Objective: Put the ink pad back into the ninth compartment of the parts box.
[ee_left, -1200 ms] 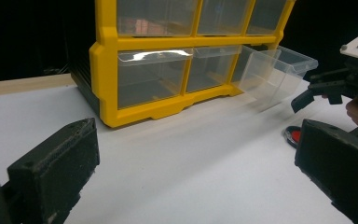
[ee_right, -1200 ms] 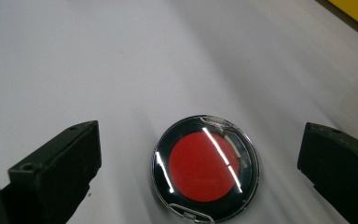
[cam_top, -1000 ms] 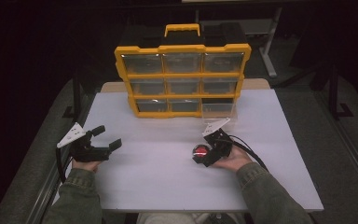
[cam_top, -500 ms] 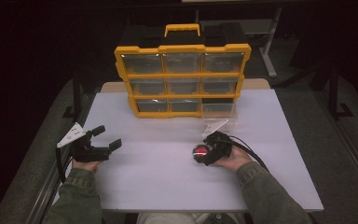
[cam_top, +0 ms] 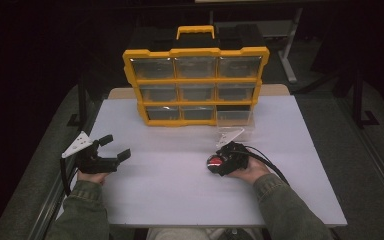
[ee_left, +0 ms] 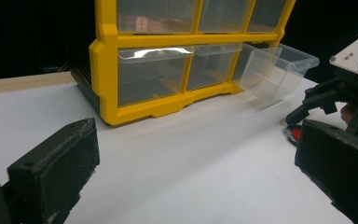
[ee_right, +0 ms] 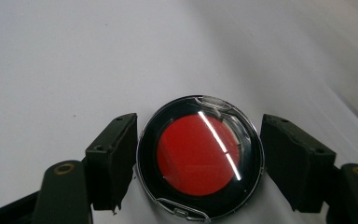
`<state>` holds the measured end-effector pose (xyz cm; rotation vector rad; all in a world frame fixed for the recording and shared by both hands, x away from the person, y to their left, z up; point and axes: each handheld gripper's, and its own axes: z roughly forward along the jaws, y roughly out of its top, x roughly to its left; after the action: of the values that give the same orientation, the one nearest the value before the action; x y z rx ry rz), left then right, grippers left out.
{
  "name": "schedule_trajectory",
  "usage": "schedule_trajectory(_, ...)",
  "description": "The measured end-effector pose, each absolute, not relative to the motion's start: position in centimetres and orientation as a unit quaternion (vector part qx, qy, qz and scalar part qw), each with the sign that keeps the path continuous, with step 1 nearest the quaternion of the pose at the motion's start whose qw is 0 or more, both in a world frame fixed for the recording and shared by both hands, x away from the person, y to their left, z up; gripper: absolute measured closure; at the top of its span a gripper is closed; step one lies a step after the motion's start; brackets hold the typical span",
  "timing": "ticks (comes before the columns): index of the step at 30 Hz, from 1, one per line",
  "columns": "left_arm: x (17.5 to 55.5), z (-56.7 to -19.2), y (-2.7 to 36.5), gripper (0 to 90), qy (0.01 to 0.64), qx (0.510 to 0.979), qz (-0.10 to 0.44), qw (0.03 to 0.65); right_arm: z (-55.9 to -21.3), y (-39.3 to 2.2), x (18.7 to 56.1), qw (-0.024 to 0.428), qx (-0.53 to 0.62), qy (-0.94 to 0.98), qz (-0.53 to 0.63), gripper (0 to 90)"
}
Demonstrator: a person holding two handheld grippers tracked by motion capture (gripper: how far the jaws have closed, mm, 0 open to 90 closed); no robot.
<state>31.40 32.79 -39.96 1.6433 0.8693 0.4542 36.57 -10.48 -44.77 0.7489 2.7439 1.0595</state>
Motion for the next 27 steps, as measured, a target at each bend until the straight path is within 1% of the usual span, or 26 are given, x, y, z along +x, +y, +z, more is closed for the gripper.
schedule_trajectory(14, 31.4, -40.0, 32.8, 0.0, 0.371, 0.702, 0.193, 0.576, -44.6, -10.6, 36.6, 0.049, 0.253, 0.9, 0.351, 28.7)
schedule_trajectory(27, 31.5, -40.0, 32.7, 0.0, 0.371, 0.703, 0.191, 0.575, -42.9, -11.4, 36.1, 0.057, 0.251, 0.896, 0.362, 28.7)
